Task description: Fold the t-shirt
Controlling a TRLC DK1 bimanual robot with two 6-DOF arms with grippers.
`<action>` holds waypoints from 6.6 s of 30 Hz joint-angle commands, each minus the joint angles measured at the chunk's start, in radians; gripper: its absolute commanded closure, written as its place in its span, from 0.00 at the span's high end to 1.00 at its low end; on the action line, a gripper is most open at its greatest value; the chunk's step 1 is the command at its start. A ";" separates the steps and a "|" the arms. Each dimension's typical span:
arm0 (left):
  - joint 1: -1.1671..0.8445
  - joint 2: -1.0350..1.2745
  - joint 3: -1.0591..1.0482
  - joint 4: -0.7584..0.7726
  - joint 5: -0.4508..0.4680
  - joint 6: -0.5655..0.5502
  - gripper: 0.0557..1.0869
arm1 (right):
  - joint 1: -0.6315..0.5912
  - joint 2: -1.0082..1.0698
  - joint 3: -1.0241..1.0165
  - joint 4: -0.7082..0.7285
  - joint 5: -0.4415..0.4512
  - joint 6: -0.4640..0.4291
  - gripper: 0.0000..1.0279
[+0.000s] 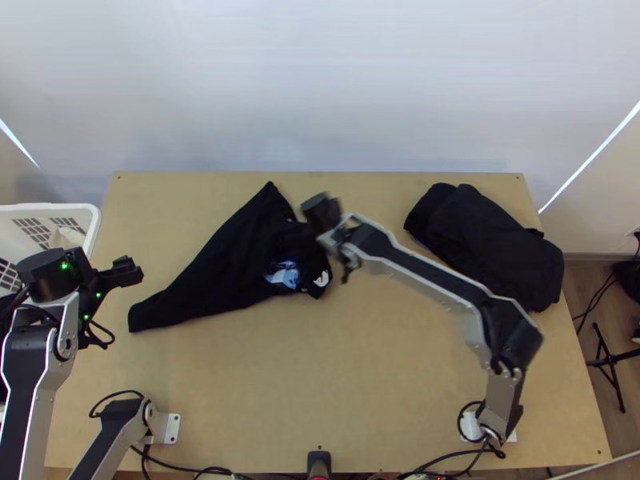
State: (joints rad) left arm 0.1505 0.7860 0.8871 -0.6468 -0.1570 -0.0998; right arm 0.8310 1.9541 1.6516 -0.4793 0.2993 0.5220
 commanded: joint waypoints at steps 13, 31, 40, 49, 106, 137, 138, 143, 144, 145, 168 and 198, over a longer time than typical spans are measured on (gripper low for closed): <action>-0.017 0.015 0.004 0.009 0.002 -0.001 0.96 | -0.196 -0.261 -0.457 0.266 0.035 -0.048 0.03; -0.012 0.010 0.007 0.003 0.001 0.014 0.96 | -0.259 -0.284 -0.633 0.676 0.150 -0.336 0.53; -0.006 0.010 0.015 -0.004 0.001 0.031 0.96 | -0.217 -0.537 -0.816 0.867 0.093 -0.881 0.93; 0.000 -0.002 0.007 -0.011 0.001 0.035 0.96 | -0.190 -0.739 -1.139 0.909 -0.347 -1.634 0.92; 0.040 0.018 0.029 0.003 0.001 0.069 0.96 | -0.285 -0.075 -0.803 1.159 -0.709 -2.065 0.16; -0.014 0.024 0.001 0.003 0.008 0.005 0.96 | -0.204 -0.425 -0.406 0.582 -0.138 -0.740 0.03; -0.016 0.025 0.001 0.004 0.010 0.003 0.96 | -0.213 -0.416 -0.375 0.524 -0.138 -0.671 0.03; -0.020 0.030 -0.022 0.030 0.033 0.005 0.96 | -0.231 -0.350 -0.248 0.272 -0.138 -0.422 0.03; -0.022 0.033 -0.031 0.042 0.048 0.012 0.96 | -0.240 -0.340 -0.234 0.234 -0.138 -0.382 0.03; -0.022 0.039 -0.037 0.050 0.065 0.025 0.96 | -0.245 -0.327 -0.216 0.188 -0.138 -0.346 0.03; -0.160 0.745 0.148 -0.028 0.287 0.092 0.96 | -0.303 -0.293 -0.228 0.099 -0.138 -0.226 0.03; -0.037 0.676 0.911 -0.093 0.275 -0.215 0.04 | -0.334 -0.236 0.102 0.090 -0.114 -0.188 0.03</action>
State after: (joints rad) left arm 0.1223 1.5505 1.5589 -0.6510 0.1154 -0.2565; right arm 0.4900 1.7657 1.6882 -0.3859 0.1844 0.3302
